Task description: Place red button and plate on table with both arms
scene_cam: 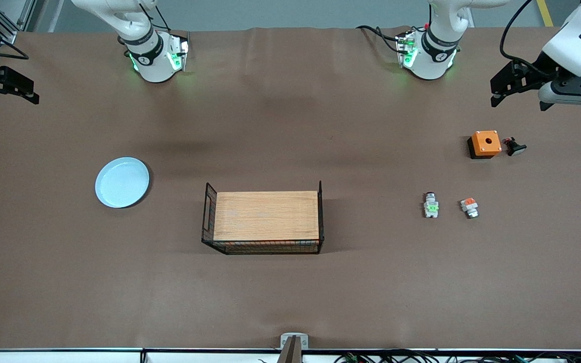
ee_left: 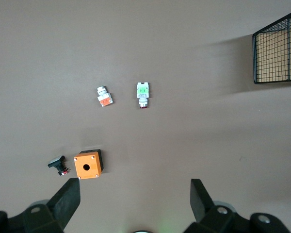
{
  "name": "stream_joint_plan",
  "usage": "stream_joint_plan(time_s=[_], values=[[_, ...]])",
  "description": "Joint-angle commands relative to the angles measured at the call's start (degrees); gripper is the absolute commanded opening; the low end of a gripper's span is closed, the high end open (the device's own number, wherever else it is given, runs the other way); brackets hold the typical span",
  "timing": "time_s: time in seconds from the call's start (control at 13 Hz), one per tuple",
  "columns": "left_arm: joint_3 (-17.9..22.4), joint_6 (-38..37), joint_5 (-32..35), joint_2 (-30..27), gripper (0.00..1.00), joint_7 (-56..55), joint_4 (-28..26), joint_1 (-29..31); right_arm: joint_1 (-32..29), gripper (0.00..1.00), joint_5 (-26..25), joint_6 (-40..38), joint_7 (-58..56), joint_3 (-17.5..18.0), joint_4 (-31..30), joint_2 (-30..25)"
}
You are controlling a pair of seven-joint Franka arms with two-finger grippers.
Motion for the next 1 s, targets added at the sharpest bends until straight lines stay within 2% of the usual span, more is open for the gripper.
stream_joint_plan(time_s=[0.0, 0.92], values=[[-0.3, 0.4, 0.1, -1.2, 1.00, 0.1, -0.9, 0.4, -1.2, 1.00, -1.2, -0.8, 1.2, 1.8, 2.3, -0.4], [-0.3, 0.3, 0.1, -1.4, 1.00, 0.8, -1.3, 0.3, 0.1, 1.00, -1.1, -2.4, 0.9, 1.8, 9.7, 0.7]])
